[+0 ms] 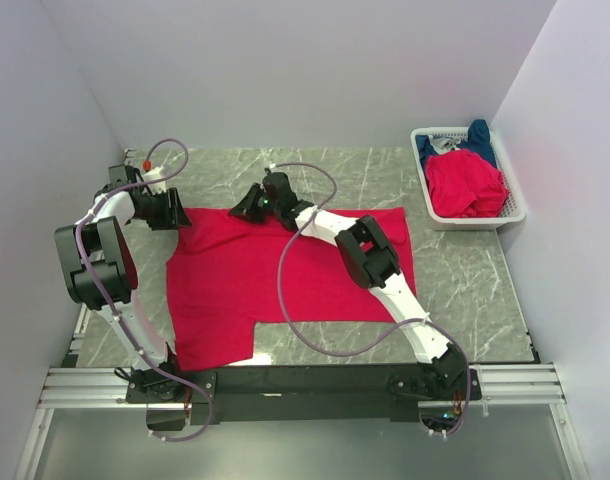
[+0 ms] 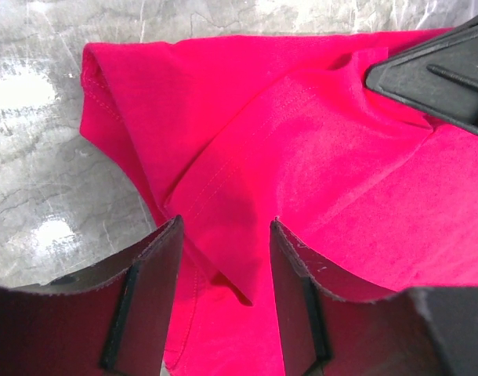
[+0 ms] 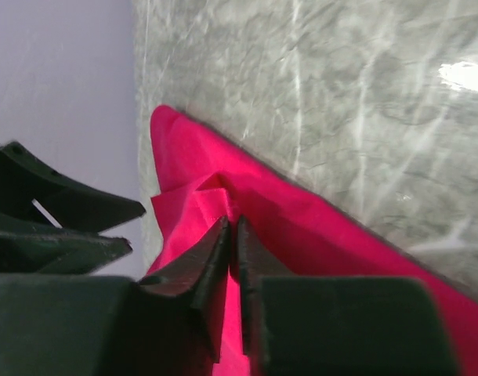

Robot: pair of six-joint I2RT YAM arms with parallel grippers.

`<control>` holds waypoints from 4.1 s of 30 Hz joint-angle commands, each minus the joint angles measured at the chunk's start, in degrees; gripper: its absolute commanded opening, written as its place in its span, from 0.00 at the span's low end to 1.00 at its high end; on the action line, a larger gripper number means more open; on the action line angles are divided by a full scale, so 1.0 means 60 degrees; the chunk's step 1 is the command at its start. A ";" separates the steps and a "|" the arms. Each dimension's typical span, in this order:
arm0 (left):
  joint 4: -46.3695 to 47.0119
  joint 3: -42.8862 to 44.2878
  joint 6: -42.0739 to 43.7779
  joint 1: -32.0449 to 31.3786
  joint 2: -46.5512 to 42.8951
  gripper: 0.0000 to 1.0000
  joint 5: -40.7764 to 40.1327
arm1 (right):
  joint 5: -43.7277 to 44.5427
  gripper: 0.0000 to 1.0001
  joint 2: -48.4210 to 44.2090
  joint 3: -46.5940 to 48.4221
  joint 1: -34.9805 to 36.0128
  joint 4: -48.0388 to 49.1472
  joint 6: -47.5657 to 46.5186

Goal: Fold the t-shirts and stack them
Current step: Fold the tshirt

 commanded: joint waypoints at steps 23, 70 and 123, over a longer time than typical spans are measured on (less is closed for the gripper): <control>0.0353 0.0146 -0.0062 -0.0006 0.0470 0.48 -0.0636 | -0.1023 0.00 -0.0647 -0.0185 -0.0058 0.0905 -0.0733; 0.0192 0.0819 0.0055 -0.0724 -0.0203 0.40 -0.2116 | -0.1462 0.00 -0.1013 -0.0859 -0.0161 0.1286 -0.0645; -0.0729 0.0732 0.0611 -0.0973 -0.1124 0.01 -0.1750 | -0.2575 0.00 -0.1848 -0.2117 -0.0395 0.2193 -0.0791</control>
